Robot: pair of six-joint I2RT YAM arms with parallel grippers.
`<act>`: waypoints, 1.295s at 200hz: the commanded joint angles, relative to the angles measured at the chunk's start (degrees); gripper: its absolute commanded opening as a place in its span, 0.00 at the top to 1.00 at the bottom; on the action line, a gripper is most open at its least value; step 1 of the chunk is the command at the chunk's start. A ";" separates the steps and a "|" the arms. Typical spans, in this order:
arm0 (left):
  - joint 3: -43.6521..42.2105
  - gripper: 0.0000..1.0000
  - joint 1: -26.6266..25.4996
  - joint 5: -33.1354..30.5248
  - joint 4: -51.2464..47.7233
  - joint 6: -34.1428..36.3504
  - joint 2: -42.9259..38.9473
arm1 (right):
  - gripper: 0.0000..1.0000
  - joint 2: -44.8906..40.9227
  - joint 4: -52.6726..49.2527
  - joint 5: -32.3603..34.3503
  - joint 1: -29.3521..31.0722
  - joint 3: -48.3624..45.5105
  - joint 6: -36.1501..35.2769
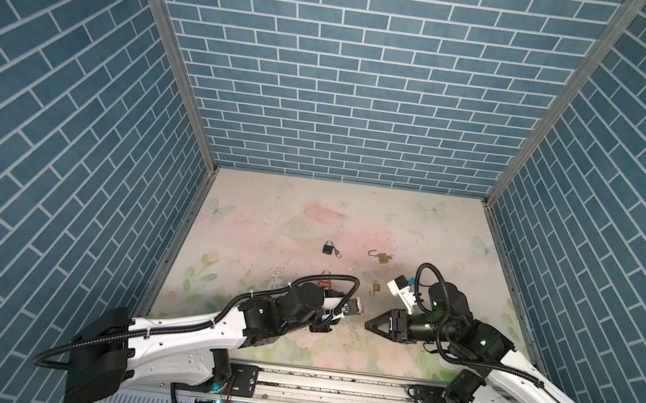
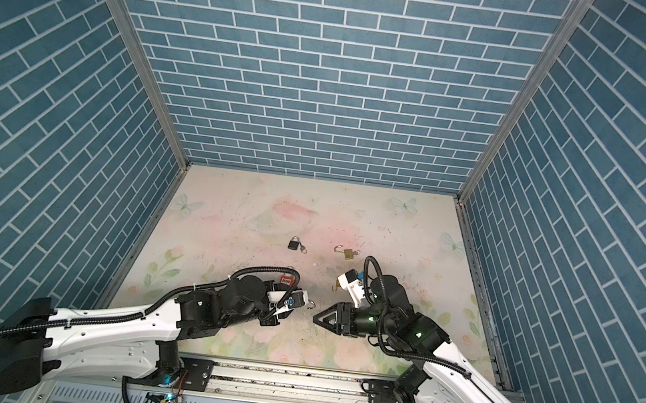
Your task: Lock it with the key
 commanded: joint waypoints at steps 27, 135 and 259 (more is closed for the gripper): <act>0.22 1.00 -0.11 -0.94 4.11 -0.28 1.74 | 0.48 1.89 7.73 -3.98 0.01 0.77 4.24; 2.05 1.00 -0.08 2.59 1.71 -1.55 0.82 | 0.51 6.35 12.60 1.14 -0.08 -0.36 4.00; 3.63 1.00 -0.35 6.02 -0.56 -2.17 1.39 | 0.69 10.20 8.30 6.00 -1.84 3.55 -2.44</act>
